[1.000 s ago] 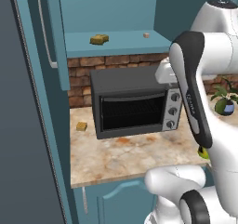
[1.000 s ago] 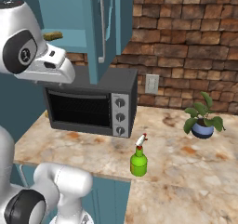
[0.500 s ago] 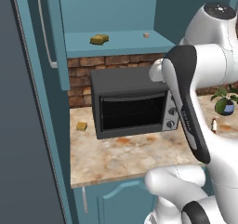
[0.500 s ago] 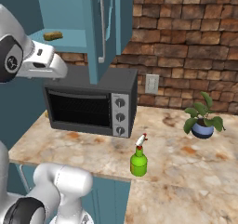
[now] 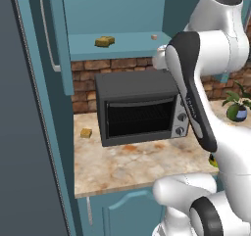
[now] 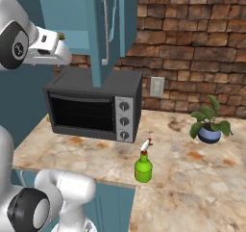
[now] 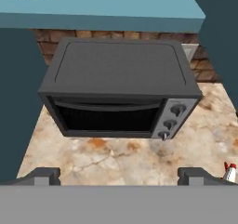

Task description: Pick the sponge and spray from the cabinet and place them on the counter.

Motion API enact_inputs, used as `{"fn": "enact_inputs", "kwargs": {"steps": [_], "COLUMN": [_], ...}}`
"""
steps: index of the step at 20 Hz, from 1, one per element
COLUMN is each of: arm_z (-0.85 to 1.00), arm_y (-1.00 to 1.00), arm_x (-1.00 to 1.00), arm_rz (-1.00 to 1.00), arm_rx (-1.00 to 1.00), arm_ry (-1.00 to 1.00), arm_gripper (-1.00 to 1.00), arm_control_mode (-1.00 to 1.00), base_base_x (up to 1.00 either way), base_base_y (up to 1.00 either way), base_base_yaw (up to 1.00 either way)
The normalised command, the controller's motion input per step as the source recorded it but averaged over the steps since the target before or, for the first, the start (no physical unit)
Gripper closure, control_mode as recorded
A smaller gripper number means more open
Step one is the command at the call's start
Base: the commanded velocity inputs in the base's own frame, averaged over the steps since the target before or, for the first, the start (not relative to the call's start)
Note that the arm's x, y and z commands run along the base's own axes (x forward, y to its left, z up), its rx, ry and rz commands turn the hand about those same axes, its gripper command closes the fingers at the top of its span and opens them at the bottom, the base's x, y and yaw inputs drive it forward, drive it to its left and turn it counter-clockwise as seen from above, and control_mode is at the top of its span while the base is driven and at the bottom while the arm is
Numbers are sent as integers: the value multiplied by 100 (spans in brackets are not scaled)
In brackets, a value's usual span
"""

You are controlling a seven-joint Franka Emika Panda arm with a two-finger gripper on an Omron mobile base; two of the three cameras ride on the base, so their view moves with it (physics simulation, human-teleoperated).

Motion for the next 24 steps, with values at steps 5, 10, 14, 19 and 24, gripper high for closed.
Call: {"fn": "enact_inputs", "kwargs": {"steps": [5,10,14,19,24], "arm_z": [16,0,0,0,0], "arm_y": [18,21,15,14,24], "arm_x": [21,39,54,45,31], "arm_rz": [1,0,0,1,1], "arm_rx": [-1,0,4,2,0], "arm_ry": [-8,-7,0,-3,-5], "arm_gripper": [-100,-100,-100,-100,-100], "arm_control_mode": [-100,-100,-100,-100,-100], "base_base_x": [0,0,0,0,0], "base_base_y": [0,0,0,0,0], "base_base_yaw": [0,0,0,0,0]}}
